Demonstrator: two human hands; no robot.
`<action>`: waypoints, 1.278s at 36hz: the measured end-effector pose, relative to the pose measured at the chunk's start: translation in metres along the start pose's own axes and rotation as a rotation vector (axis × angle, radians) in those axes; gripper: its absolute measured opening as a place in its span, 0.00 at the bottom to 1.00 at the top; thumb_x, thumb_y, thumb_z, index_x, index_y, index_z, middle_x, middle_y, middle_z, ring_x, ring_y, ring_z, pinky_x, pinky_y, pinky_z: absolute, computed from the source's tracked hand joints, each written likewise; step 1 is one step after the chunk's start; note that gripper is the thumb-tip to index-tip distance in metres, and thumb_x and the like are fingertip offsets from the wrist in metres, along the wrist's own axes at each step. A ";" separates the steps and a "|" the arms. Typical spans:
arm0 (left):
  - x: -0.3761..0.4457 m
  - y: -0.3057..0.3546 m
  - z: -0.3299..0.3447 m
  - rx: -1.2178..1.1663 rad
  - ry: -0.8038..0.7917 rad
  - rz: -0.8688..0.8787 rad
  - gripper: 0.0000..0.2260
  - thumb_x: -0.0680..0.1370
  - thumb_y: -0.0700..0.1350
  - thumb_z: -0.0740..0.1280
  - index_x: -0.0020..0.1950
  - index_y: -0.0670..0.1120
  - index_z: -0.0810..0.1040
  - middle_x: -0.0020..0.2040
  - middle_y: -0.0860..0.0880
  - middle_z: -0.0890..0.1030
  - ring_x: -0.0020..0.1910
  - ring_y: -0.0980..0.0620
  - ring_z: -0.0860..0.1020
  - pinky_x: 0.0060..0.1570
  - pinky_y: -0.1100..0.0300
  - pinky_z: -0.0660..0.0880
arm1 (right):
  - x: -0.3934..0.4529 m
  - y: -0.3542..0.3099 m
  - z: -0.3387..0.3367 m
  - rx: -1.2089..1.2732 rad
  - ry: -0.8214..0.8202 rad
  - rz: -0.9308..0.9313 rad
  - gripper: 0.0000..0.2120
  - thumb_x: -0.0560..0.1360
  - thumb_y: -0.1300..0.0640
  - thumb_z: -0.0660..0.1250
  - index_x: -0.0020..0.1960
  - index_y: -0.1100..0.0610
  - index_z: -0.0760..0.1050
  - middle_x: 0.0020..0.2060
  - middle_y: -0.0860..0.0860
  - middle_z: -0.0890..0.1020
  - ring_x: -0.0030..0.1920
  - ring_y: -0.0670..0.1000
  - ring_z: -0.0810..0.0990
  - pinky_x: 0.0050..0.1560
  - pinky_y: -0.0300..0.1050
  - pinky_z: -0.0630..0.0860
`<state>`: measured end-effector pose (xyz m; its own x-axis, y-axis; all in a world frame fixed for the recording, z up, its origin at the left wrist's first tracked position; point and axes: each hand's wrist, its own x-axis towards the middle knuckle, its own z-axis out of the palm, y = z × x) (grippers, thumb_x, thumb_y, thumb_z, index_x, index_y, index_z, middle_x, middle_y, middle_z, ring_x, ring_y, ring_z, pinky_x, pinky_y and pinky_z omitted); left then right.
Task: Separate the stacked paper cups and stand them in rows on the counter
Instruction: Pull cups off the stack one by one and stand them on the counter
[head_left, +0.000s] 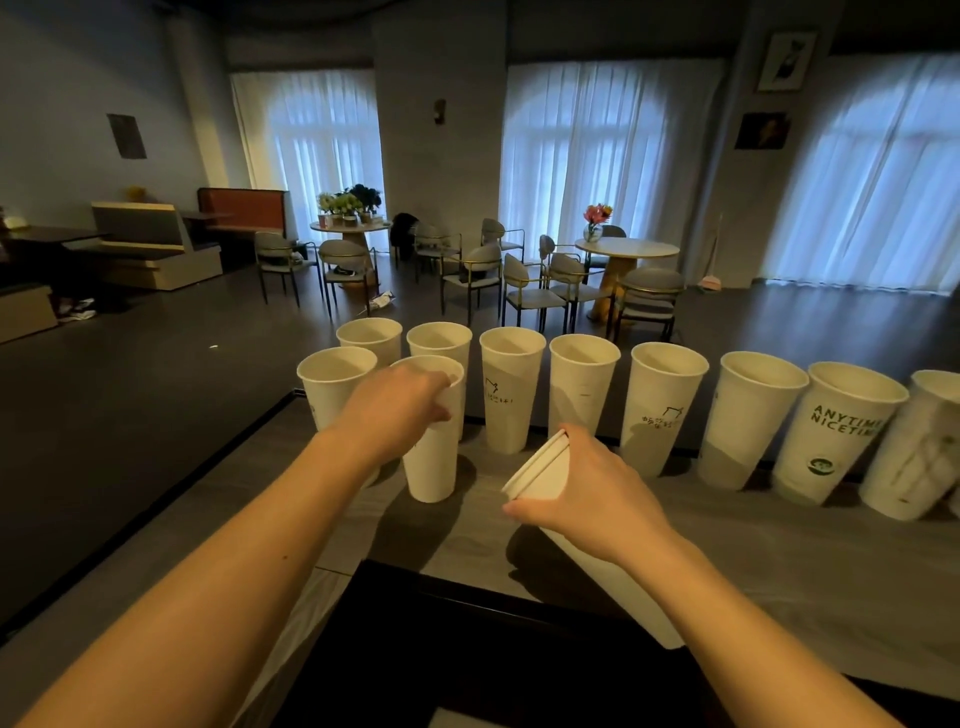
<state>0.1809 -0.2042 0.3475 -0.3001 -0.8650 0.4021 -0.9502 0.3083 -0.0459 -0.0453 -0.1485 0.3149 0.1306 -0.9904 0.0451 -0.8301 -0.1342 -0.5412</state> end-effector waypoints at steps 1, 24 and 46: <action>0.001 0.000 0.001 0.019 0.000 0.006 0.09 0.78 0.47 0.68 0.57 0.49 0.77 0.54 0.46 0.81 0.49 0.48 0.80 0.42 0.56 0.78 | 0.001 0.001 0.000 0.002 0.002 -0.002 0.48 0.64 0.33 0.77 0.75 0.45 0.57 0.67 0.46 0.72 0.66 0.51 0.72 0.59 0.51 0.76; -0.025 0.083 -0.027 -1.002 -0.495 -0.012 0.09 0.83 0.46 0.60 0.51 0.49 0.80 0.44 0.50 0.81 0.43 0.57 0.80 0.44 0.62 0.77 | 0.002 0.008 0.001 0.103 0.091 -0.084 0.56 0.61 0.29 0.75 0.79 0.45 0.51 0.68 0.45 0.74 0.65 0.51 0.74 0.60 0.53 0.77; 0.021 0.080 -0.015 -0.159 -0.023 0.070 0.10 0.79 0.45 0.66 0.60 0.50 0.75 0.55 0.47 0.81 0.53 0.48 0.80 0.49 0.52 0.79 | 0.001 0.056 -0.038 0.329 0.217 0.099 0.55 0.64 0.40 0.80 0.79 0.49 0.51 0.69 0.49 0.69 0.67 0.54 0.70 0.64 0.55 0.74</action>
<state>0.0997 -0.1912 0.3660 -0.3691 -0.8473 0.3820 -0.9019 0.4257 0.0729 -0.1120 -0.1586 0.3171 -0.0880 -0.9867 0.1369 -0.6104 -0.0552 -0.7902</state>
